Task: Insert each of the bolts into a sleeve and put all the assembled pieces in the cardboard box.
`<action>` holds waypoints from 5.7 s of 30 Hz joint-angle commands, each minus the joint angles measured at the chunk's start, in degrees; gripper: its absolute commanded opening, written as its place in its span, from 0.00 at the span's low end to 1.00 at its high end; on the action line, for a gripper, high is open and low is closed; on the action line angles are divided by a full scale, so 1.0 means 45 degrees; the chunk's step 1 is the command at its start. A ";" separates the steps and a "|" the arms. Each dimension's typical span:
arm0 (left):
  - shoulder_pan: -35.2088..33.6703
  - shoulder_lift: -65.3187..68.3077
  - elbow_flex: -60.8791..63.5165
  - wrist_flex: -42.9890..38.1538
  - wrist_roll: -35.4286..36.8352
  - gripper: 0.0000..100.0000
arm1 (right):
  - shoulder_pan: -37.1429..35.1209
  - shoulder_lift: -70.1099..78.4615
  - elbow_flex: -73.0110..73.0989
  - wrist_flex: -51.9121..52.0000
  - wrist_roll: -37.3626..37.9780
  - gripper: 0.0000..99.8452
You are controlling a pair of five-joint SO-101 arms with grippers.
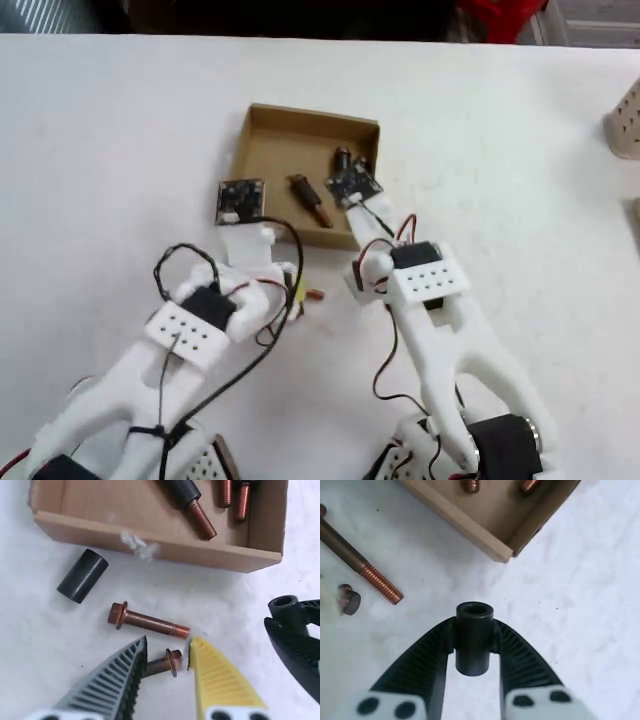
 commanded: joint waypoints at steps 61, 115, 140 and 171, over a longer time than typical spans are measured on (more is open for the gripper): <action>-0.3722 0.1748 -0.2012 -0.1133 -0.2247 0.02 | -0.0557 -0.0537 -0.0078 -0.0107 -0.0156 0.02; -0.6593 0.1709 -0.1328 -0.3223 -0.3653 0.02 | -0.5675 0.2940 0.6330 -2.3570 -0.3751 0.02; -0.6593 -0.0440 -0.0801 -0.4669 -0.4454 0.02 | -0.7121 1.0969 0.5275 -3.2694 -0.3731 0.02; -0.3409 -1.2298 0.4884 -0.2872 -0.4396 0.02 | -0.7101 1.0911 0.5118 -3.2127 -0.3751 0.02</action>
